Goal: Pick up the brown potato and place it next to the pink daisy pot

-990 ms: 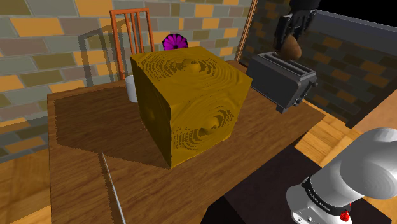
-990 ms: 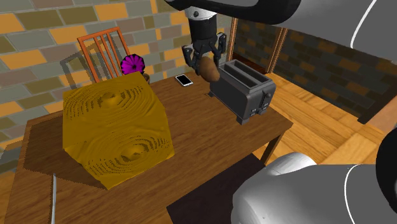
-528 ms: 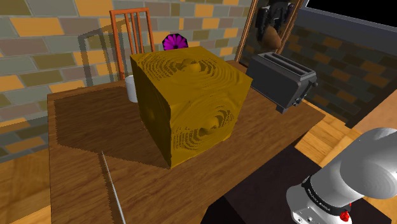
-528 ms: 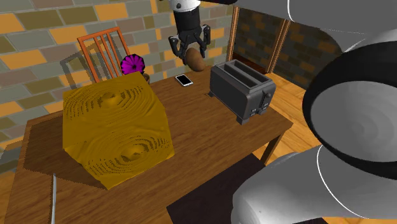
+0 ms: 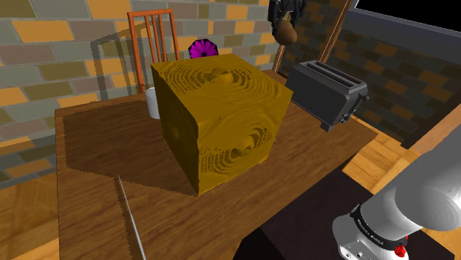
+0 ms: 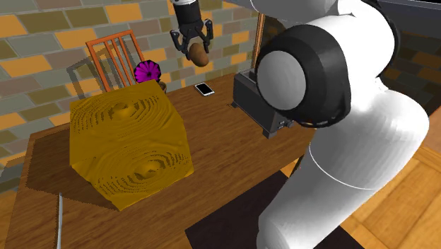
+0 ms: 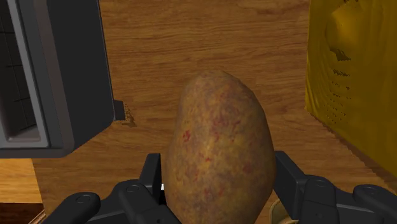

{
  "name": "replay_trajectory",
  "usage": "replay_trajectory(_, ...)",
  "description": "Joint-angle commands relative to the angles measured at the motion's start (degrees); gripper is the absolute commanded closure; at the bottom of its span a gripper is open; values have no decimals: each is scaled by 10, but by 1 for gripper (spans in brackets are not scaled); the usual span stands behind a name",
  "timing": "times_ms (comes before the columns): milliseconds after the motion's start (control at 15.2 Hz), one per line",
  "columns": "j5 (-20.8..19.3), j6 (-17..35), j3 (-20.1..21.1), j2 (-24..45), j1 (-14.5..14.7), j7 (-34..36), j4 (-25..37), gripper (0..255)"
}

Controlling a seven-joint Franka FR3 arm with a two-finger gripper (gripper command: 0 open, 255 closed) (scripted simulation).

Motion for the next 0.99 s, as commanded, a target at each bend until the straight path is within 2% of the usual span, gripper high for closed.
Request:
replay_trajectory(0,-3,-10,0,53,1,-1,63,255)
replay_trajectory(264,-13,-66,1,185,10,-3,251,255)
replay_trajectory(396,-19,-125,-1,284,19,-10,409,255)
replay_trajectory(594,-16,-76,0,248,15,-3,324,255)
replay_trajectory(924,-13,-16,1,213,10,5,229,255)
